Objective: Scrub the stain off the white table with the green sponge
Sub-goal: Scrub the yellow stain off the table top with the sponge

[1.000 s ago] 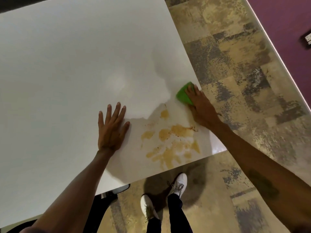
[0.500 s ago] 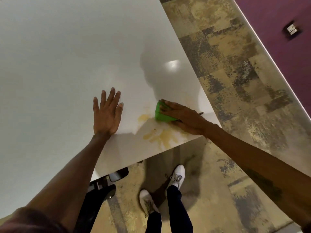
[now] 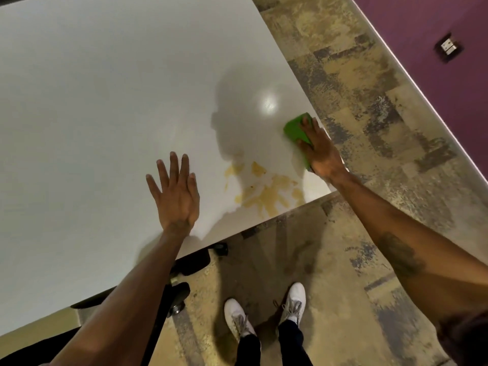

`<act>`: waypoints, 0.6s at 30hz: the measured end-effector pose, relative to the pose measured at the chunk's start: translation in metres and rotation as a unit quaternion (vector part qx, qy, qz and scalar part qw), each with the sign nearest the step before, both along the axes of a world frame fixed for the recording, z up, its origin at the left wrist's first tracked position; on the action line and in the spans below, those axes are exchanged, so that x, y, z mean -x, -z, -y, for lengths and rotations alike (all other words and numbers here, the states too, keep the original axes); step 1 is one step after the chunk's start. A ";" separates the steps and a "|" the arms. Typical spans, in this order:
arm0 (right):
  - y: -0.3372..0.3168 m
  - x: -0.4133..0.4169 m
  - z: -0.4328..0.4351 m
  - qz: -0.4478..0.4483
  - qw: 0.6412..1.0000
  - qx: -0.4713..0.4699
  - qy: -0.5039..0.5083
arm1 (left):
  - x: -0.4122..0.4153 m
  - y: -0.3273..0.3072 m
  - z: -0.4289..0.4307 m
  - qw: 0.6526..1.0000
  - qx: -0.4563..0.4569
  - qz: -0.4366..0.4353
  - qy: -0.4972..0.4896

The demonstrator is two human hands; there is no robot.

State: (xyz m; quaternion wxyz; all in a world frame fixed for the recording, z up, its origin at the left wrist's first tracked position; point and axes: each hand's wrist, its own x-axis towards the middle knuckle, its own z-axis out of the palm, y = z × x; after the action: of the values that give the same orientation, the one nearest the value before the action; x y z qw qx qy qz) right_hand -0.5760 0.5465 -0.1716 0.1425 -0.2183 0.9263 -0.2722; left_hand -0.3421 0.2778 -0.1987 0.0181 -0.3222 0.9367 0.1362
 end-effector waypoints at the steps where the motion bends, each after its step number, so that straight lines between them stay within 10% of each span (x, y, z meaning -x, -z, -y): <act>1: 0.001 0.005 0.004 0.003 1.000 -0.010 -0.003 | 0.001 0.001 0.000 1.000 0.001 -0.003 0.000; 11: -0.001 -0.095 -0.039 -0.063 0.972 0.023 -0.226 | -0.001 -0.002 0.000 1.000 0.002 -0.005 0.003; 18: 0.000 -0.059 -0.080 -0.026 0.997 -0.002 -0.068 | 0.001 0.002 0.002 1.000 0.000 -0.005 -0.015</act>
State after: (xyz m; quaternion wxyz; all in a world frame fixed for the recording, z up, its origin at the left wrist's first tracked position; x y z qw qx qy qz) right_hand -0.5169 0.6263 -0.1711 0.1366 -0.2876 0.9131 -0.2546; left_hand -0.3432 0.2754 -0.2011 0.0116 -0.3355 0.9318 0.1381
